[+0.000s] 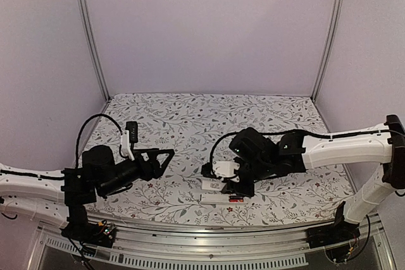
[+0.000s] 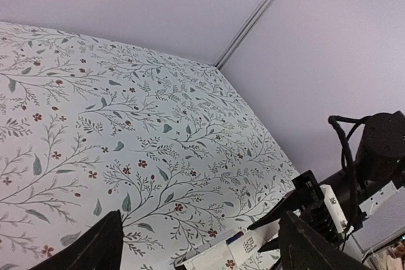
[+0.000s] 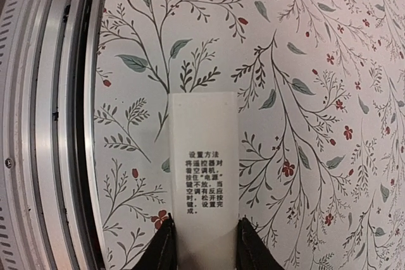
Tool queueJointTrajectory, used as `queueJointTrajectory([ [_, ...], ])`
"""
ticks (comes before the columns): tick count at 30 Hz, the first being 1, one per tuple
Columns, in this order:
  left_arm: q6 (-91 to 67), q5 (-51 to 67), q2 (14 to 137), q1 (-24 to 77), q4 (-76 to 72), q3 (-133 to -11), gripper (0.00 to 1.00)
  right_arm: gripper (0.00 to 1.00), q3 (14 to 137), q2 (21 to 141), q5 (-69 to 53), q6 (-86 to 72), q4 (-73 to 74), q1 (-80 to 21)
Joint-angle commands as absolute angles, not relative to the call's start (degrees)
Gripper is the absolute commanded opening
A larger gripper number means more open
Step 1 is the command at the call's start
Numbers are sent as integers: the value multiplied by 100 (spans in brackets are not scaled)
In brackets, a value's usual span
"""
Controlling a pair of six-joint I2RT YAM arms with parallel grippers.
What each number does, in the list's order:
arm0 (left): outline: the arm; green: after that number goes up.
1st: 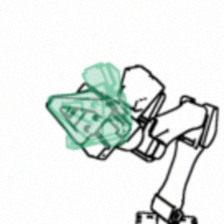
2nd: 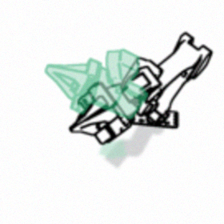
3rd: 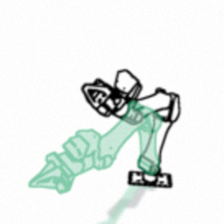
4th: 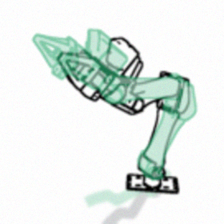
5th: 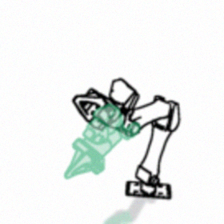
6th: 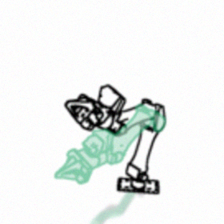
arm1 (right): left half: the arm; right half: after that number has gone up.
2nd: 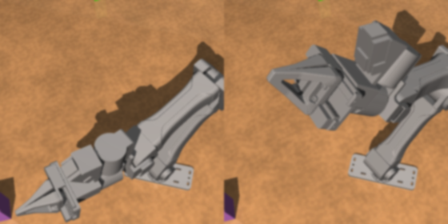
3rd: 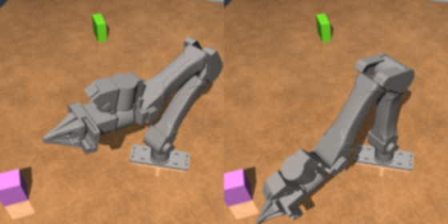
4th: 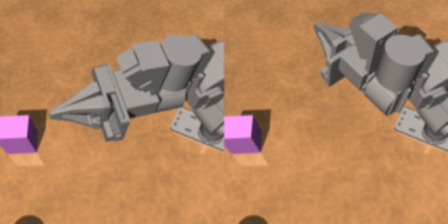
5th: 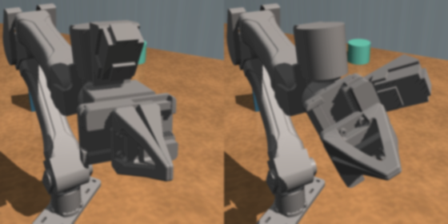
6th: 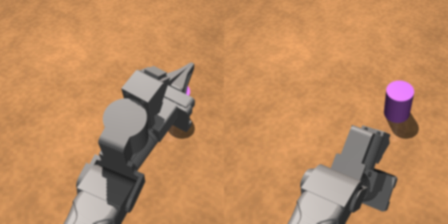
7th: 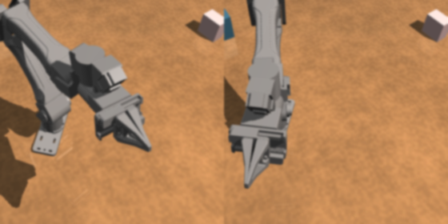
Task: Load the batteries into the remote control
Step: Place the battery cover on the remote control without the battery cover.
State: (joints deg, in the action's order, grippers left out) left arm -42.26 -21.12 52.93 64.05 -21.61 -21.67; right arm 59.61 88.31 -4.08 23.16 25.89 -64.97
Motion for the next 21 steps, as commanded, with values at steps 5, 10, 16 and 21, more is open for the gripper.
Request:
queueJointTrajectory([
  [5,-2716,-3473,4846,6881,-2285,-1625,84,17,6378,9674,-1019,2458,3051,-6248],
  [10,-2399,-3583,4792,6891,-2778,-1292,84,17,6548,10006,-1079,2616,3097,-6162],
  [16,-2117,-3655,4822,6891,-3363,-934,84,18,6669,10163,-1219,2539,3195,-6161],
  [21,-1972,-3796,4834,6891,-3623,-813,84,18,6793,10315,-1212,2411,3319,-6161],
])
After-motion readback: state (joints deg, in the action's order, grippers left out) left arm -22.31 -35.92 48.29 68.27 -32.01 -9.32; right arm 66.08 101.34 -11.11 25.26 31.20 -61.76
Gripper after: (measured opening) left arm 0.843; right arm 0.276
